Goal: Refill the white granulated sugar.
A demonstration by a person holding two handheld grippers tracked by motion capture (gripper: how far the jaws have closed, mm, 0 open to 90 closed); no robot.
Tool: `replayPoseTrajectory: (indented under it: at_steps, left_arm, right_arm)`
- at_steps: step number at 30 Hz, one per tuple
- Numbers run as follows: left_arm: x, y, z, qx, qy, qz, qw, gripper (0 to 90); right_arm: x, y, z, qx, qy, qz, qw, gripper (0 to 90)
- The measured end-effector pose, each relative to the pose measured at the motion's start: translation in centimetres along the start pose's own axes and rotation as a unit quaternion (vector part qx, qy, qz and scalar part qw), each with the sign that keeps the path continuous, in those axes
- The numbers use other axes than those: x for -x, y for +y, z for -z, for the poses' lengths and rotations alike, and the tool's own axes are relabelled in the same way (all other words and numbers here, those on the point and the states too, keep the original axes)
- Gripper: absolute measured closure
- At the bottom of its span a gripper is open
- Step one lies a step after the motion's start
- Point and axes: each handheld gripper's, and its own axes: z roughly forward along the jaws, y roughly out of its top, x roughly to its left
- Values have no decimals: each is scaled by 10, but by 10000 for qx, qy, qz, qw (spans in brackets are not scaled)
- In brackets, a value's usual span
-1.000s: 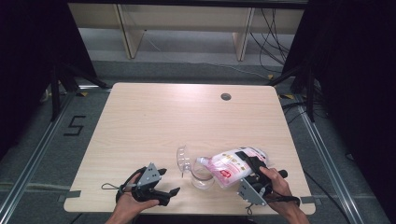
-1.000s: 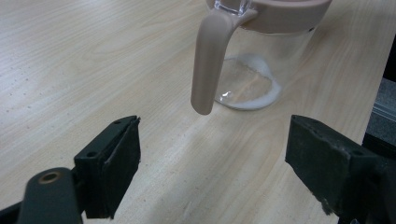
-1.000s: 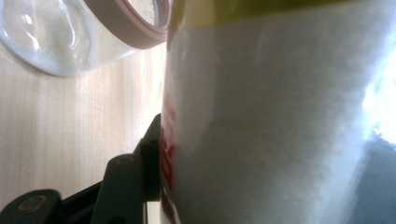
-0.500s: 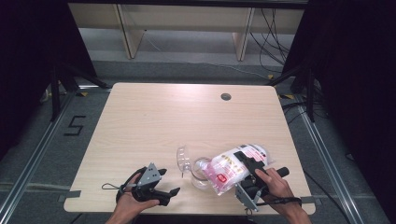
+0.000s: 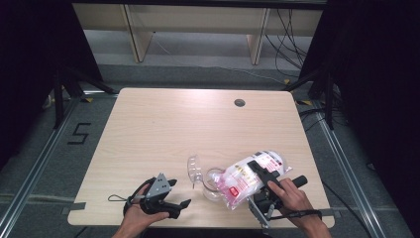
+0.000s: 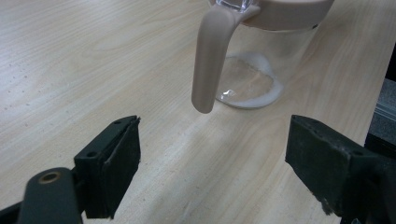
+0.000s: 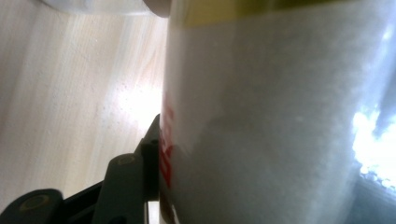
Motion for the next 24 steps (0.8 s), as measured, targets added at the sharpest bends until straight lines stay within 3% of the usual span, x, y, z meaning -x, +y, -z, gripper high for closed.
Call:
replayPoseTrajectory:
  at_steps: [2, 4, 6, 8, 10, 11, 12, 15, 16, 17, 19, 23, 24]
  left_arm:
    - [0, 0, 0, -15, -25, -43, 10000, 177]
    - [0, 0, 0, -11, -20, -27, 10000, 177]
    - [0, 0, 0, -23, 13, -2, 10000, 177]
    - [0, 0, 0, -30, 11, -22, 10000, 176]
    - [0, 0, -1, 29, -21, -33, 10000, 176]
    - [0, 0, 0, -8, -5, -41, 10000, 177]
    - [0, 0, 0, -20, 7, -46, 10000, 177]
    - [0, 0, 0, -27, 11, -9, 10000, 176]
    - [-1, 0, 1, -85, 44, -61, 9999, 176]
    - [-2, 0, 1, -131, 68, -105, 9998, 177]
    - [0, 0, 0, -10, 0, 3, 10000, 176]
    - [0, 0, 0, -4, -29, -29, 10000, 177]
    - [-1, 0, 0, -7, -55, -48, 10000, 177]
  right_arm:
    - [0, 0, 1, -74, 25, 18, 10000, 506]
    - [4, 1, 0, -7, -57, 282, 9996, 506]
    - [5, 2, 0, -25, -67, 361, 9993, 507]
    - [5, 2, 0, -44, -86, 404, 9991, 507]
    - [2, 2, 2, -161, -14, 223, 9996, 507]
    - [3, 2, 1, -119, -19, 265, 9996, 508]
    - [7, 3, 0, -45, -81, 512, 9986, 508]
    - [7, 4, 0, -44, -87, 546, 9985, 508]
    - [4, 4, 1, -150, -45, 317, 9994, 509]
    - [4, 4, 1, -186, -10, 295, 9994, 509]
    - [8, 5, 0, -52, -83, 627, 9980, 509]
    - [8, 5, 0, -26, -112, 654, 9978, 511]
    - [6, 5, 0, -60, -88, 546, 9985, 511]
